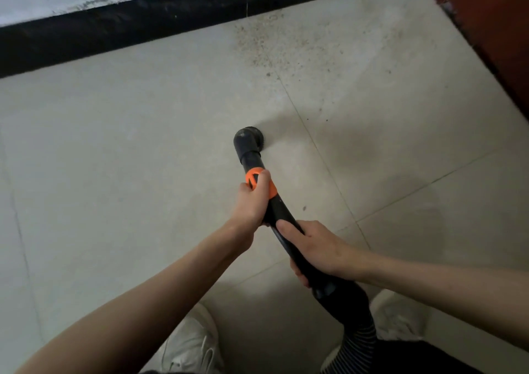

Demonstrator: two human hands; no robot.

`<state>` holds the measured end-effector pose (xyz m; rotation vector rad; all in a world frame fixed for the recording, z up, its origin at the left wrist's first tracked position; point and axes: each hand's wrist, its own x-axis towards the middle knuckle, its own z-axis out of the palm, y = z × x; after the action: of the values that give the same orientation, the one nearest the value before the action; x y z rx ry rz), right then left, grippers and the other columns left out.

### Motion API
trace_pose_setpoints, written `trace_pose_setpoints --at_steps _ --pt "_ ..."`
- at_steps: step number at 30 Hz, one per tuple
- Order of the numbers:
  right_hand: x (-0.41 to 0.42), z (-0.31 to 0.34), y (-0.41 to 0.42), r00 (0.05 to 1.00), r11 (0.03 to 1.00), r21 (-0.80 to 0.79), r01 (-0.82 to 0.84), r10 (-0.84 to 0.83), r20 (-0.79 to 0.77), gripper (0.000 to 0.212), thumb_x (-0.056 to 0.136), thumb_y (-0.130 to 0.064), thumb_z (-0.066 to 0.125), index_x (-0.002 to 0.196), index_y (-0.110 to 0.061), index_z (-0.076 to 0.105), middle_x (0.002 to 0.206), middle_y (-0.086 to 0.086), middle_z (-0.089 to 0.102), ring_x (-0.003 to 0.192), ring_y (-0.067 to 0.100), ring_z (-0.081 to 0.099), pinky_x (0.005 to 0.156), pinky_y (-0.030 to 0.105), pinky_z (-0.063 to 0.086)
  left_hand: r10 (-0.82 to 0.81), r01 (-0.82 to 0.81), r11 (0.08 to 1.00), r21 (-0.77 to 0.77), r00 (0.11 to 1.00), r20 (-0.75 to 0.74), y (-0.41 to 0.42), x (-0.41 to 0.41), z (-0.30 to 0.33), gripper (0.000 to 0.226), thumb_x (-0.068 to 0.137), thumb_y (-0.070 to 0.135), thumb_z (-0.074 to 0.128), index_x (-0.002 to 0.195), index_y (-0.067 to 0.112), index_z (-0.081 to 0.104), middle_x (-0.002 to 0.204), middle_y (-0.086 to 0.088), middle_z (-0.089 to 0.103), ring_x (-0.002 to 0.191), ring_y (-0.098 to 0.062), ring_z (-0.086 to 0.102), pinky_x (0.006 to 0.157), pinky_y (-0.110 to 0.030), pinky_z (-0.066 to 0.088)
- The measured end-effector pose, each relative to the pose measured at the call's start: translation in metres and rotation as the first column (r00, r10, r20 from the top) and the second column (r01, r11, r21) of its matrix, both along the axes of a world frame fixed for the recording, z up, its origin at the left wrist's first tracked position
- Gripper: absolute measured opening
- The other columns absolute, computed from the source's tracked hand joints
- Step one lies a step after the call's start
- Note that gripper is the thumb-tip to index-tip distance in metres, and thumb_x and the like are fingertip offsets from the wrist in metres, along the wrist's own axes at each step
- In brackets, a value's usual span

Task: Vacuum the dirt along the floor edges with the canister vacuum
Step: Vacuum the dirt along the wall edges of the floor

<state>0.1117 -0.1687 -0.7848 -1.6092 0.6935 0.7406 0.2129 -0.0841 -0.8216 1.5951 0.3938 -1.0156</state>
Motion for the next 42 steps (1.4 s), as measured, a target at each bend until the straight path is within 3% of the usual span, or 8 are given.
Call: trace_pose_setpoints --at_steps 3,6,11,16,28,31,38,42 --pt "-0.005 -0.005 0.004 0.999 0.997 -0.072 0.035 -0.034 0.011 0.038 0.099 -0.043 0.039 0.078 -0.011 0.043 0.050 0.002 0.055 0.042 0.021 0.053 0.045 0.026 0.044 -0.081 0.082 0.997 -0.014 0.996 0.025 -0.002 -0.001 -0.003 0.037 0.094 0.044 0.042 0.101 0.009 0.048 0.083 -0.008 0.053 0.074 -0.020 0.057 0.080 -0.041 0.053" --pt "-0.011 -0.006 0.003 0.997 0.990 -0.112 0.082 -0.079 0.025 0.039 0.100 -0.042 0.039 0.080 -0.010 0.044 0.050 0.003 0.056 0.042 0.022 0.053 0.046 0.028 0.045 -0.165 0.168 0.983 -0.068 0.985 0.051 -0.009 -0.002 -0.005 0.036 0.095 0.046 0.042 0.089 0.011 0.050 0.076 -0.007 0.054 0.069 -0.020 0.057 0.073 -0.038 0.051" --pt "0.005 -0.008 -0.005 0.986 0.979 -0.127 0.163 -0.157 0.050 0.041 0.101 -0.042 0.038 0.079 -0.008 0.044 0.048 0.006 0.055 0.036 0.019 0.052 0.042 0.024 0.042 -0.231 0.238 0.968 -0.080 0.969 0.093 -0.024 0.014 -0.007 0.039 0.096 0.047 0.042 0.091 0.009 0.052 0.075 -0.004 0.053 0.065 -0.015 0.055 0.057 -0.026 0.046" --pt "0.022 -0.008 0.006 0.965 0.962 -0.086 0.259 -0.253 0.076 0.046 0.102 -0.041 0.036 0.072 -0.008 0.045 0.049 0.010 0.054 0.034 0.019 0.050 0.040 0.021 0.040 -0.198 0.206 0.974 -0.093 0.977 0.083 -0.034 0.029 -0.007 0.037 0.094 0.045 0.045 0.089 0.008 0.053 0.080 -0.006 0.054 0.078 -0.022 0.056 0.081 -0.038 0.050" --pt "-0.026 -0.008 -0.004 0.891 0.890 0.028 0.454 -0.454 -0.002 0.041 0.102 -0.042 0.035 0.084 -0.007 0.046 0.051 0.007 0.056 0.041 0.020 0.053 0.046 0.025 0.046 -0.453 0.468 0.877 -0.109 0.881 0.138 -0.058 -0.012 -0.009 0.040 0.097 0.045 0.039 0.079 0.012 0.049 0.074 -0.005 0.048 0.071 -0.018 0.048 0.073 -0.032 0.042" --pt "-0.020 -0.009 -0.007 0.892 0.892 0.030 0.451 -0.451 0.003 0.041 0.103 -0.043 0.034 0.087 -0.007 0.046 0.053 0.007 0.057 0.041 0.018 0.054 0.045 0.024 0.046 -0.480 0.492 0.868 -0.069 0.866 0.140 -0.061 -0.004 -0.009 0.041 0.096 0.047 0.040 0.081 0.011 0.051 0.076 -0.004 0.050 0.072 -0.017 0.050 0.075 -0.033 0.044" --pt "0.026 -0.015 -0.016 0.847 0.850 0.028 0.526 -0.527 0.074 0.041 0.103 -0.043 0.034 0.083 -0.008 0.045 0.050 0.008 0.054 0.037 0.022 0.050 0.041 0.023 0.043 -0.410 0.418 0.906 -0.068 0.906 0.106 -0.073 0.034 0.000 0.045 0.093 0.044 0.050 0.096 0.000 0.058 0.094 -0.014 0.059 0.086 -0.024 0.057 0.095 -0.040 0.047" --pt "0.050 -0.014 -0.024 0.881 0.886 0.053 0.461 -0.464 0.095 0.041 0.102 -0.042 0.036 0.088 -0.005 0.048 0.052 0.008 0.053 0.037 0.019 0.050 0.040 0.023 0.043 -0.354 0.357 0.934 -0.011 0.929 0.106 -0.070 0.060 0.005 0.048 0.093 0.042 0.051 0.108 -0.004 0.057 0.110 -0.019 0.064 0.096 -0.028 0.062 0.094 -0.039 0.048"
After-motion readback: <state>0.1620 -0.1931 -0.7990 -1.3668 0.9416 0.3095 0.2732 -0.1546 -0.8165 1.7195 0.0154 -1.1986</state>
